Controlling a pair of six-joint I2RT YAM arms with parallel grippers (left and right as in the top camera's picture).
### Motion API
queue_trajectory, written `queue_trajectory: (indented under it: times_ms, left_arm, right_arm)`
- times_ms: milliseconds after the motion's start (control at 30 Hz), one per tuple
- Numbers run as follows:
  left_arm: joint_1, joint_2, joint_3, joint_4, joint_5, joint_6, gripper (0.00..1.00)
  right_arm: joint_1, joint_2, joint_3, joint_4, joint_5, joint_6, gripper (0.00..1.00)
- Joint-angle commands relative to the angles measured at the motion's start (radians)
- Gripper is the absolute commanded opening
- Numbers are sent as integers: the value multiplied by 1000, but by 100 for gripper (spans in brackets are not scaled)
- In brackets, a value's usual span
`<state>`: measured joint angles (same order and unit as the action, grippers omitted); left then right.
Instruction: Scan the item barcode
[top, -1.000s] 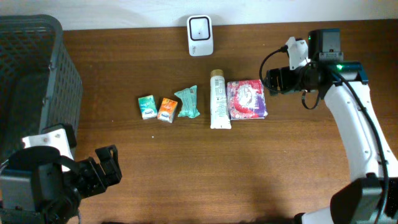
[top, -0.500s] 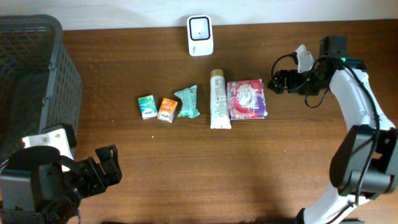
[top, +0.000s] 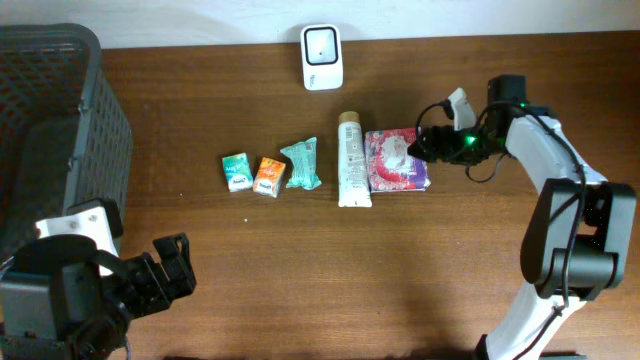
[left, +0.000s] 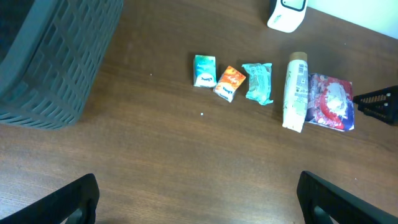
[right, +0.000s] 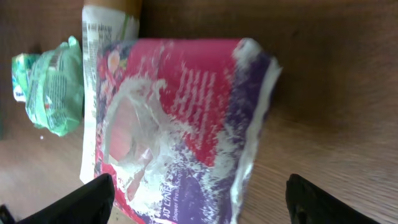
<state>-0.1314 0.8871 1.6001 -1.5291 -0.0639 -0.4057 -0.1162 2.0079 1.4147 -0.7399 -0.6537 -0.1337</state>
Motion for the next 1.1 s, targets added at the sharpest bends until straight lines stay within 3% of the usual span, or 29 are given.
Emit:
queue_trajectory:
  times_ms: [0,33,167,200,233,267,400,567,733,867,900,967,1000,1067]
  left_arm:
    - [2,-1,0,-2,-11,-5,99]
    - [2,-1,0,-2,-11,-5,99]
    - [2,-1,0,-2,-11,-5,99]
    - [2,-1,0,-2,-11,-5,99]
    - [2,-1,0,-2,-11,-5,99]
    - [2,-1,0,-2,-11,-5,99]
    - [2,-1,0,-2,-11,-5,99]
    - [2,-1,0,-2,-11,-5,99]
    - [2,-1,0,-2,-11,-5,99]
    - [2,-1,0,-2,-11,-5,99]
    - [2,-1,0,-2,-11,-5,99]
    - [2,-1,0,-2,-11,-5,99]
    - [2,-1,0,-2,-11,-5,99]
    - [2,-1,-1,-2,-11,-5,99]
  right_arm:
    - [20,15,-53,42,-24,-8,78]
    - [20,15,-69,53,-23,-8,73]
    - [20,15,-111,83,-24,-8,72]
    - [20,15,-116,83,-24,-8,66]
    - [21,15,-119,82,-24,-8,58]
    - [25,15,-121,75,-24,-9,40]
    - [24,-6,-102,47,-23,-9,4]
    - [25,-112,24,-71,82,-18,4]
    - [48,-253,86,-164,631,173,4]
    - [84,-246,80,-169,696,167,4]
    - [83,-237,80,-164,695,168,7]
    - [74,-208,80,-140,681,164,50]
    - [68,-197,79,-131,663,159,62]
    - [43,-156,79,-111,459,17,86]
